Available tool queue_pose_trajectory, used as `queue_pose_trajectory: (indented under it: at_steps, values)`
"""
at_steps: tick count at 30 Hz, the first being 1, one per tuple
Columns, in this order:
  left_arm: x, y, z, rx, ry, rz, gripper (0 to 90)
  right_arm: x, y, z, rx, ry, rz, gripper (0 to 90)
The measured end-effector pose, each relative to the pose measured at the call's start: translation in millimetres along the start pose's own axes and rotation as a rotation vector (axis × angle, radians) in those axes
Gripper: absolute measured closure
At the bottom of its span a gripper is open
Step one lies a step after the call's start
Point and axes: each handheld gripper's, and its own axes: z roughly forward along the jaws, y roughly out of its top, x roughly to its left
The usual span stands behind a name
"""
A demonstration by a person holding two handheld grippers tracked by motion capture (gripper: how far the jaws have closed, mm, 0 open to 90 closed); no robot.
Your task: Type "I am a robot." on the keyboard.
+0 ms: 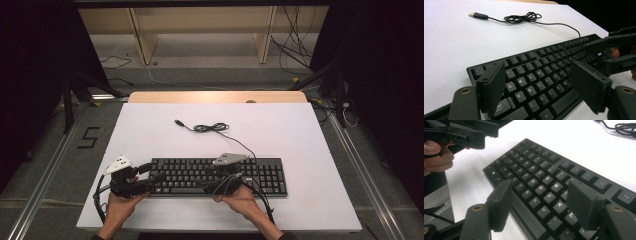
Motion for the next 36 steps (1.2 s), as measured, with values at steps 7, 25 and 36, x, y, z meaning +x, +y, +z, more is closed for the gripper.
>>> queue_pose_trajectory:
  at_steps: [7, 25, 36]
  values:
    - [0.8, -0.1, -0.2, 0.0, 0.003, 0.0, 27.0, 4.0, -1.2, 2.1, 0.014, 0.003, -0.01, 38.7]
    - [0.2, -0.1, -0.6, -0.01, 0.002, 0.003, 27.0, 14.0, -8.0, 7.6, 0.068, 0.005, -0.049, 83.5]
    - [0.5, -0.2, -0.6, -0.007, 0.002, 0.015, 27.1, 13.8, -14.1, 15.8, 0.123, -0.014, -0.061, 90.0]
